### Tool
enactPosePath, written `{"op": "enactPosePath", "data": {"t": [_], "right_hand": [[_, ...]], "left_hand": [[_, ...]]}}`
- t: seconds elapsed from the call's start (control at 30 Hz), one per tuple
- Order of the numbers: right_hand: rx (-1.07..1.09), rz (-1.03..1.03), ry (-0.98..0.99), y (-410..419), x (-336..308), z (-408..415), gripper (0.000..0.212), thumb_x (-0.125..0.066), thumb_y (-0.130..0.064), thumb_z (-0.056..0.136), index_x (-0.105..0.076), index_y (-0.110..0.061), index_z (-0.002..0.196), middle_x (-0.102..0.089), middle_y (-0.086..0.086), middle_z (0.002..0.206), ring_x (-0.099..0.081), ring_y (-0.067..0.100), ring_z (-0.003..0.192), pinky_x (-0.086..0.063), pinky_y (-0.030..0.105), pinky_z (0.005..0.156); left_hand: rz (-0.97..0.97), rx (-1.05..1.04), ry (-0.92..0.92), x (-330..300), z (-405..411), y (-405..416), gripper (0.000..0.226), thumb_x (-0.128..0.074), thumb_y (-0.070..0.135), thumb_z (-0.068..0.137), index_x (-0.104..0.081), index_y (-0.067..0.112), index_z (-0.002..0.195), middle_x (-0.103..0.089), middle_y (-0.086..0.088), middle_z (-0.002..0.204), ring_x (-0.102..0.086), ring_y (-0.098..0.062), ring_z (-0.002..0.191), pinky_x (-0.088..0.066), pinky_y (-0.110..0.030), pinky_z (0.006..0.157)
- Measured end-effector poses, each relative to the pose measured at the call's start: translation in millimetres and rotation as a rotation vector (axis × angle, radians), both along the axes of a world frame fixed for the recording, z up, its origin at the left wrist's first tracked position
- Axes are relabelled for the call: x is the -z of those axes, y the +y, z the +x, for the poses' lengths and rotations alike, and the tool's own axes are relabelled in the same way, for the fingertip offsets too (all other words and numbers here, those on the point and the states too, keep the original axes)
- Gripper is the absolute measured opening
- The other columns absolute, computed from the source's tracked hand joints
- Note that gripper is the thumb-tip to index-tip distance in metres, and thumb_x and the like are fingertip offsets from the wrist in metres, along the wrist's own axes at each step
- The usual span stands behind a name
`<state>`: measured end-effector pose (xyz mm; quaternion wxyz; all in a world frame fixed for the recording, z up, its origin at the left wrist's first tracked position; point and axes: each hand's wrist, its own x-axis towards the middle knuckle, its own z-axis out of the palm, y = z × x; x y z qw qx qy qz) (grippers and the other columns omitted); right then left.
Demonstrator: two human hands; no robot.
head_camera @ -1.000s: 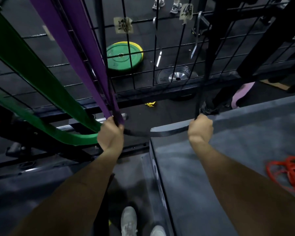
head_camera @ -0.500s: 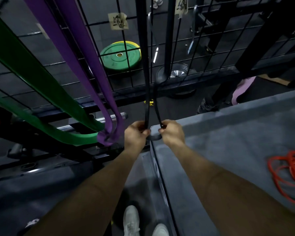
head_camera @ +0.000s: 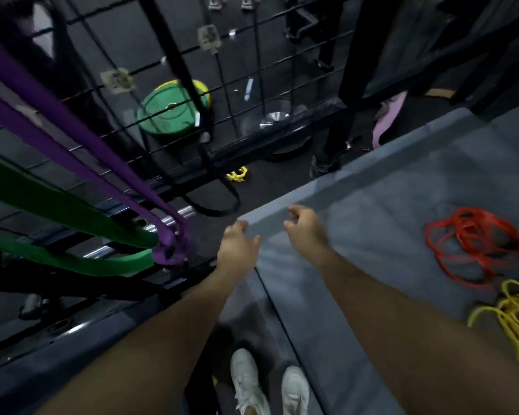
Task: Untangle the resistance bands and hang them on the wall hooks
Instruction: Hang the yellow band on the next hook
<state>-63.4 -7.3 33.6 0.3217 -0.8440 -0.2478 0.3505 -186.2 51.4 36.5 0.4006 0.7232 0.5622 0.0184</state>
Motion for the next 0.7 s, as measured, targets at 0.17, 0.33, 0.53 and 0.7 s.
{"op": "enactPosePath", "data": {"t": [0.17,0.33,0.53,0.7], "right_hand": [[0.190,-0.044,-0.036,-62,-1,52,0.045,-0.048,-0.015,0.091,-0.045,-0.016,0.136,-0.048,0.007,0.139,-0.044,0.025,0.128,-0.034,0.031,0.106],[0.356,-0.082,-0.083,-131,18,92,0.040,-0.054,-0.012,0.088,-0.052,-0.005,0.127,-0.055,0.015,0.128,-0.052,0.030,0.119,-0.038,0.033,0.100],[0.690,-0.187,-0.073,-218,54,127,0.038,-0.056,-0.012,0.085,-0.056,-0.009,0.123,-0.058,0.015,0.124,-0.056,0.031,0.114,-0.044,0.035,0.093],[0.876,-0.279,-0.052,-279,92,136,0.041,-0.059,-0.013,0.083,-0.056,-0.008,0.124,-0.059,0.014,0.124,-0.053,0.031,0.117,-0.042,0.035,0.094]], "left_hand": [[0.042,0.240,-0.018,-5,78,-37,0.037,-0.056,0.019,0.088,-0.054,0.010,0.123,-0.054,-0.012,0.124,-0.058,-0.029,0.107,-0.045,-0.035,0.092],[0.051,0.531,-0.006,17,149,-82,0.032,-0.054,0.010,0.086,-0.057,0.003,0.117,-0.053,-0.015,0.120,-0.053,-0.027,0.105,-0.033,-0.027,0.080],[-0.069,0.835,-0.004,62,213,-147,0.039,-0.054,0.014,0.089,-0.051,0.008,0.128,-0.047,-0.011,0.128,-0.056,-0.025,0.106,-0.041,-0.027,0.092],[-0.013,1.098,0.022,98,250,-197,0.040,-0.058,0.014,0.087,-0.052,0.006,0.126,-0.051,-0.015,0.126,-0.055,-0.028,0.113,-0.041,-0.032,0.096]]}}
